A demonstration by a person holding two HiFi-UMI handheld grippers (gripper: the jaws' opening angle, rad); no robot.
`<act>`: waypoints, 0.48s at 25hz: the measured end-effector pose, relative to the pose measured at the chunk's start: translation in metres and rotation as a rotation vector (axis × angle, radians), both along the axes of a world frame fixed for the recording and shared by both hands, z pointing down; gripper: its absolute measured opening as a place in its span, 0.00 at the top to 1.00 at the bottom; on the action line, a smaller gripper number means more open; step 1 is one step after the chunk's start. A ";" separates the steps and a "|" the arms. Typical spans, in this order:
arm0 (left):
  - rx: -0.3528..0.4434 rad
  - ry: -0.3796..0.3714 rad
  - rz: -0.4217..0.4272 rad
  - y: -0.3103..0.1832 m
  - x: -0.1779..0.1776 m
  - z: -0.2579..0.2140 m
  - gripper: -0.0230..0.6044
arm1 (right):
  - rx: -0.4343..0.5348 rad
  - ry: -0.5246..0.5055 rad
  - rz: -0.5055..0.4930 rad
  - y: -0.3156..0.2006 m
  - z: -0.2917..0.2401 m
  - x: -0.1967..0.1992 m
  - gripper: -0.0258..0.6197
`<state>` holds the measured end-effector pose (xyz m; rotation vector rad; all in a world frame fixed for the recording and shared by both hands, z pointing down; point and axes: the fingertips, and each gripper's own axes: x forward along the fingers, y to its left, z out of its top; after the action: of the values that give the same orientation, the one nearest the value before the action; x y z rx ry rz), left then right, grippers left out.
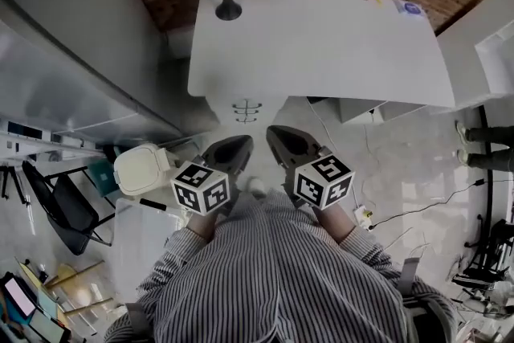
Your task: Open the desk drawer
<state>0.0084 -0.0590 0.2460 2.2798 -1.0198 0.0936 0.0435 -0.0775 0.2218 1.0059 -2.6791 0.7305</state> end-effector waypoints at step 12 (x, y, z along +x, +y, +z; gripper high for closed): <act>-0.067 0.025 -0.012 -0.002 -0.003 0.017 0.94 | -0.055 0.005 -0.013 0.000 0.018 -0.001 0.93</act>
<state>0.0056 -0.0611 0.2634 2.2082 -1.0030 0.0929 0.0422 -0.0776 0.2397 0.9749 -2.6435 0.7931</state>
